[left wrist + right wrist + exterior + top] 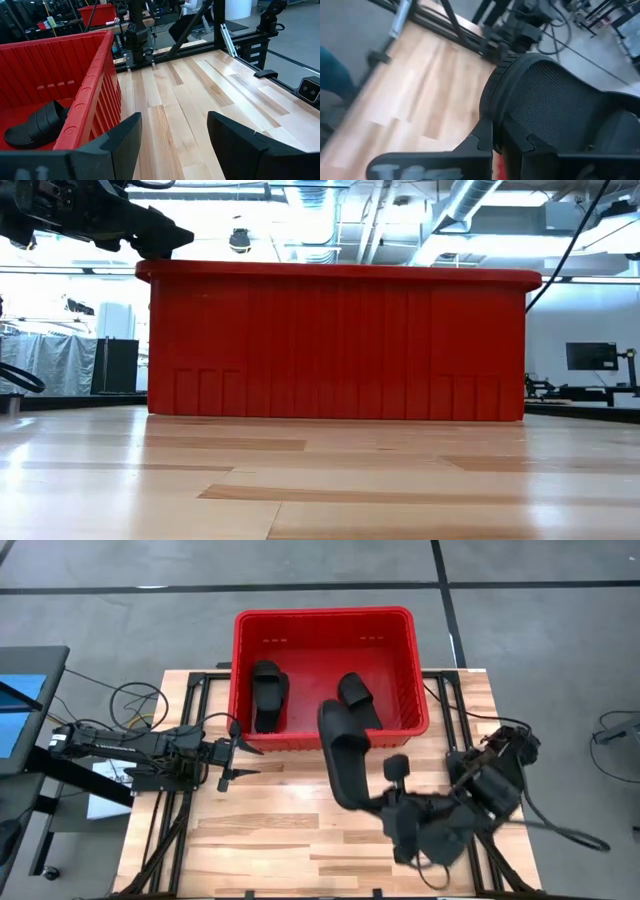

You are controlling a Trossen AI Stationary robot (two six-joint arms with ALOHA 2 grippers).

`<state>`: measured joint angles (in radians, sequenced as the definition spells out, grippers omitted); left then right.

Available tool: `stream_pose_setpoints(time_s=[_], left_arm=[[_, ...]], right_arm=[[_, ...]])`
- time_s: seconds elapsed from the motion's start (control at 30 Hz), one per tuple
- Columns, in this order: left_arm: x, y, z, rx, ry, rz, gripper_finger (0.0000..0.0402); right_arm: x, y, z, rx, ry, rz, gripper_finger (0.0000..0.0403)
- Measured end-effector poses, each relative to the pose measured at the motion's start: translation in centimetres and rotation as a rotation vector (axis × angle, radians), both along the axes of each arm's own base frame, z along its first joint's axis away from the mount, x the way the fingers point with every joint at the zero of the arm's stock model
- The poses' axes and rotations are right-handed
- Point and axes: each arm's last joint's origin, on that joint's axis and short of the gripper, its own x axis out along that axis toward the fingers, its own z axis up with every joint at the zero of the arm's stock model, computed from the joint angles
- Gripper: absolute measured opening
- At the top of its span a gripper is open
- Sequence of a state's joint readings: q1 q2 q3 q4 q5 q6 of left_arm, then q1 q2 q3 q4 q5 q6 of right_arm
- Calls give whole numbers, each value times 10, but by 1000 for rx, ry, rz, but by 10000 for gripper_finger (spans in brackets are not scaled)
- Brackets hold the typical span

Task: Pick and place slides into bin
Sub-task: Stack the slide on top of the right slide in the bin

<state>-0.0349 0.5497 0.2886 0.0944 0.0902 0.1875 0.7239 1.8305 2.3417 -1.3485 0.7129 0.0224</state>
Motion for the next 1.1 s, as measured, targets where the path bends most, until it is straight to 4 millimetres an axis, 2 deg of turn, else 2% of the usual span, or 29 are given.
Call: stream_pose_setpoints(time_s=[0.17,0.3,0.47,0.7,0.9,1.1], left_arm=[[0,0,0,0,0,0,219],[0,0,0,0,0,0,219],[0,0,0,0,0,0,219],[0,0,0,0,0,0,219],[0,0,0,0,0,0,219],[0,0,0,0,0,0,219]], right_arm=[[3,-38,8,-66,62,-2,1],[-6,-77,18,-70,119,-50,1],[-13,-116,27,-98,154,-77,1],[-6,-164,27,-116,248,-64,1],[2,-216,26,-69,280,-53,1],[-2,-265,27,-28,267,-89,1]])
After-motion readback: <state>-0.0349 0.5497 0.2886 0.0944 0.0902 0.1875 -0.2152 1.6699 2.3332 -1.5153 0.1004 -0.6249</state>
